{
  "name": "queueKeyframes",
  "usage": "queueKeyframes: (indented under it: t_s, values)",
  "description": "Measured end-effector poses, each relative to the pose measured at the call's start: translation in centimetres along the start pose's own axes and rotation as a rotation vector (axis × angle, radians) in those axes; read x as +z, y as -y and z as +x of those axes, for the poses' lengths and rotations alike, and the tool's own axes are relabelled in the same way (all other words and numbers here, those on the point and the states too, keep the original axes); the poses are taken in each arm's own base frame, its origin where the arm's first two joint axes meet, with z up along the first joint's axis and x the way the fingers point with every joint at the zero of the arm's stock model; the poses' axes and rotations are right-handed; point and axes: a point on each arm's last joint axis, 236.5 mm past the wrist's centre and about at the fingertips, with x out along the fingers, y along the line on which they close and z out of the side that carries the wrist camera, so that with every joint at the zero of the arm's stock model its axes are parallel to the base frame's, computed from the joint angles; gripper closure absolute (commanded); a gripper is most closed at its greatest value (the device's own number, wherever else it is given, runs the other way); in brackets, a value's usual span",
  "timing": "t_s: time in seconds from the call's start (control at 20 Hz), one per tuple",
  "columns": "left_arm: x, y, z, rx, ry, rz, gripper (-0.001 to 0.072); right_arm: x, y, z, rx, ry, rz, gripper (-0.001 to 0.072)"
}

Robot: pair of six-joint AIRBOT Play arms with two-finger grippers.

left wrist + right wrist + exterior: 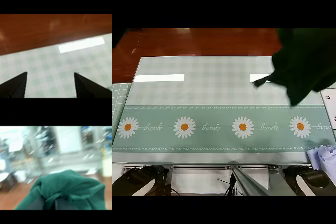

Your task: Fold the shirts.

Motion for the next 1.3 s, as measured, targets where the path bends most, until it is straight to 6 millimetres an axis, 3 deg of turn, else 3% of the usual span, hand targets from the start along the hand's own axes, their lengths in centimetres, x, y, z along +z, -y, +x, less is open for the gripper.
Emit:
queueKeyframes:
  t_s: [0.1,0.2,0.45,0.65,0.8,0.9,1.0,1.15,1.3]
  values:
    - [-1.9,-0.2,-0.7,0.006,-0.076,0.001,-0.0013,-3.7,-2.2,0.4,0.074,-0.143,0.020,0.0683]
    - [-3.7,-0.3,-0.7,0.011,-0.140,0.003,-0.0013,-8.6,-4.8,1.8,0.154,-0.310,0.017,0.0682]
    - [-10.3,-0.6,2.1,0.033,-0.348,0.020,-0.0013,-22.2,-10.5,6.1,0.280,-0.661,-0.081,0.0682]
    - [-17.5,-0.2,5.2,0.022,-0.536,0.029,-0.0013,-33.7,-12.6,8.0,0.291,-0.913,-0.138,0.0681]
    - [-23.0,1.4,7.3,-0.039,-0.644,0.002,-0.0013,-40.1,-12.7,8.1,0.268,-1.054,-0.139,0.0647]
    - [-26.1,2.4,8.5,-0.078,-0.690,-0.028,-0.0013,-42.2,-12.6,8.0,0.254,-1.101,-0.136,0.0260]
    - [-28.3,3.0,9.3,-0.098,-0.715,-0.052,-0.0013,-42.4,-12.6,7.9,0.255,-1.109,-0.147,0.0230]
    - [-29.8,3.4,10.4,-0.112,-0.721,-0.068,-0.0013,-40.0,-11.6,7.7,0.251,-1.068,-0.236,0.0219]
    - [-29.9,3.1,12.3,-0.107,-0.685,-0.074,-0.0013,-35.5,-7.3,7.7,0.164,-1.000,-0.375,0.0214]
